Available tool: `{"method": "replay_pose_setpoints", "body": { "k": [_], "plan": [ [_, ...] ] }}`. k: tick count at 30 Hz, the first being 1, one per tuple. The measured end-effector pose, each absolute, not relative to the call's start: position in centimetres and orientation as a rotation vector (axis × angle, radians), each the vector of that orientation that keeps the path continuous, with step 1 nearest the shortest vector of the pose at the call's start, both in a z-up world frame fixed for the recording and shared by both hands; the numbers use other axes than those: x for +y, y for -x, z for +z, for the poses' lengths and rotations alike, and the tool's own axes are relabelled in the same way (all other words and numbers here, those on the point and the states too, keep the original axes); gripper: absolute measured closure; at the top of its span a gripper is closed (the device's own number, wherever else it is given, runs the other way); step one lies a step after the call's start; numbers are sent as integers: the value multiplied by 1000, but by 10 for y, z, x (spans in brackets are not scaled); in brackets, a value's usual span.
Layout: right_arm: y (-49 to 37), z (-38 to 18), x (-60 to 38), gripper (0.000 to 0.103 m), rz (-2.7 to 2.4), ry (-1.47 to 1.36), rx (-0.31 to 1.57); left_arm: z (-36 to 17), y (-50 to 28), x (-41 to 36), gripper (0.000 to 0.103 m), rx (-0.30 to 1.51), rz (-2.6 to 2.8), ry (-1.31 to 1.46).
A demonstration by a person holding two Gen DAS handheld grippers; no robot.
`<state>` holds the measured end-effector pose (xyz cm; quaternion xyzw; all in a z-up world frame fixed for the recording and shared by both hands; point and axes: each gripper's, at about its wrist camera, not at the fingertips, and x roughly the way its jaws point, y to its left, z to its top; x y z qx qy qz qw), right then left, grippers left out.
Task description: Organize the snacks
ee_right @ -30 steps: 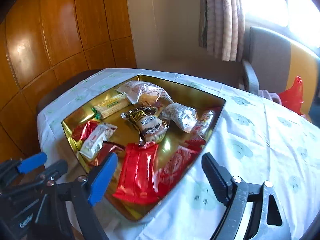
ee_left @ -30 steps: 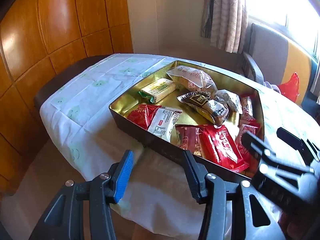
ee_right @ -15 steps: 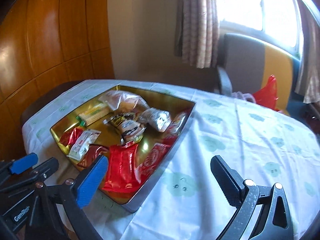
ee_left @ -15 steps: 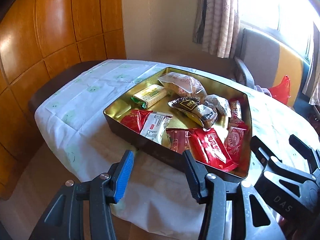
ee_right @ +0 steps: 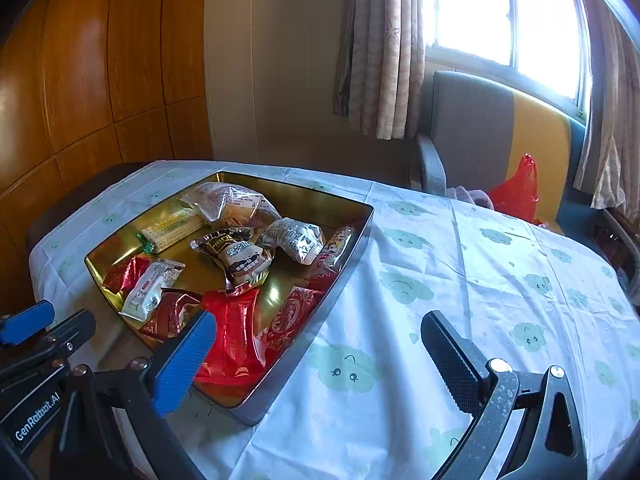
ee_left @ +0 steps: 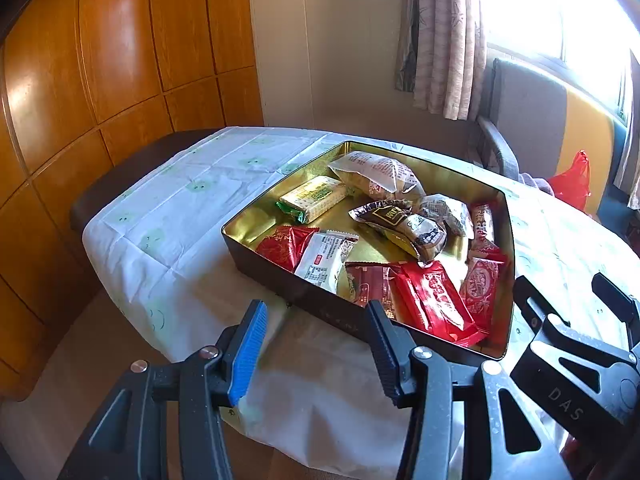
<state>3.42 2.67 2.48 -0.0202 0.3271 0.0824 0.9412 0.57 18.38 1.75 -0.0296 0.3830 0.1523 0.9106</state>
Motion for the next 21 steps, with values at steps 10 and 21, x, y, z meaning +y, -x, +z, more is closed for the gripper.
{"method": "replay_pose_setpoints", "body": {
  "k": [10, 21],
  "plan": [
    [-36, 25, 21, 0, 128, 31, 659, 19, -4, 181, 52, 777, 324, 40],
    [-31, 30, 25, 0, 69, 65, 609, 22, -3, 180, 52, 774, 313, 48]
  ]
}}
